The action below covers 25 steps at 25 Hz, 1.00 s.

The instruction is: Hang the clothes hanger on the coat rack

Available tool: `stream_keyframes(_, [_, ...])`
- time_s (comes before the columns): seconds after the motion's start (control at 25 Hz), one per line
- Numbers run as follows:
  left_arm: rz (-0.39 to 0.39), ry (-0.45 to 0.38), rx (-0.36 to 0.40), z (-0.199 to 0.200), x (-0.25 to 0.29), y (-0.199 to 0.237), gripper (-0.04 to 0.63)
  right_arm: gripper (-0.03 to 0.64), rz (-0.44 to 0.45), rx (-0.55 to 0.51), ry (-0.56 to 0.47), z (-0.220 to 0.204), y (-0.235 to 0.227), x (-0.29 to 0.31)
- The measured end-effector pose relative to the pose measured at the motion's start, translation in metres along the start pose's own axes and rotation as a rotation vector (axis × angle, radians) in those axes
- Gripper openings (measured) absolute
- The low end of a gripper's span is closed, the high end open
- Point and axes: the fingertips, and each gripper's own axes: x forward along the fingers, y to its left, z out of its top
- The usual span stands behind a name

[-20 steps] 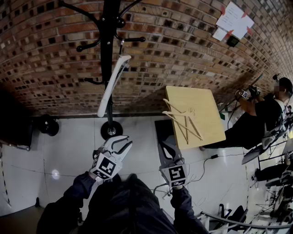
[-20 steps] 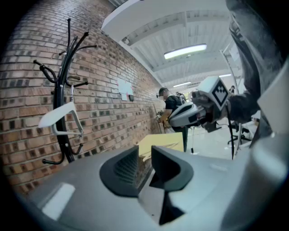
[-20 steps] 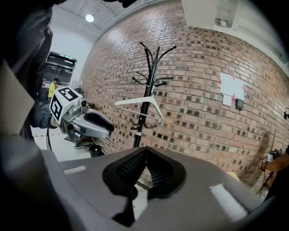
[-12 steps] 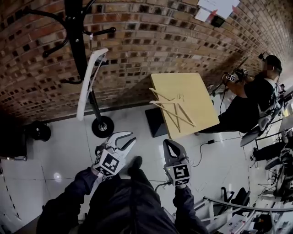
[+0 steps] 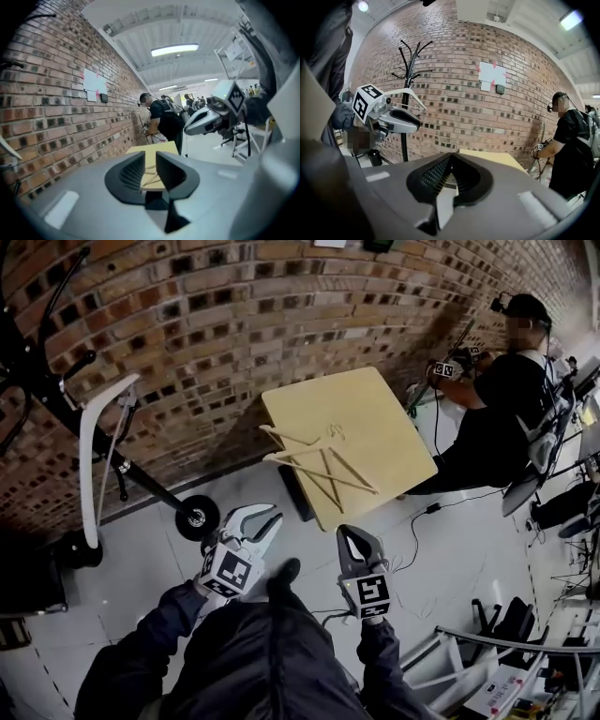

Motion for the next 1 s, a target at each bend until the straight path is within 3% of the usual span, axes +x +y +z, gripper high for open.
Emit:
stream_keyframes(0.2, [0.001,0.037,0.012,0.01,0.079,0.014,0.049,0.008,-0.027,0.015,-0.001,-0.025,-0.063,0.023])
stream_keyframes(0.48, [-0.07,0.11,0.024,0.006,0.157,0.012,0.073,0.007,-0.041,0.06,0.022,-0.056,-0.125,0.039])
stream_keyframes(0.8, [-0.149,0.182,0.035,-0.011,0.209,0.021,0.094,0.011,-0.052,0.146,0.082,-0.094,-0.156,0.058])
stream_keyframes(1.0, [-0.186,0.239,0.023,-0.044,0.236,0.036,0.096,0.043,-0.036,0.167,0.146,-0.115,-0.172,0.085])
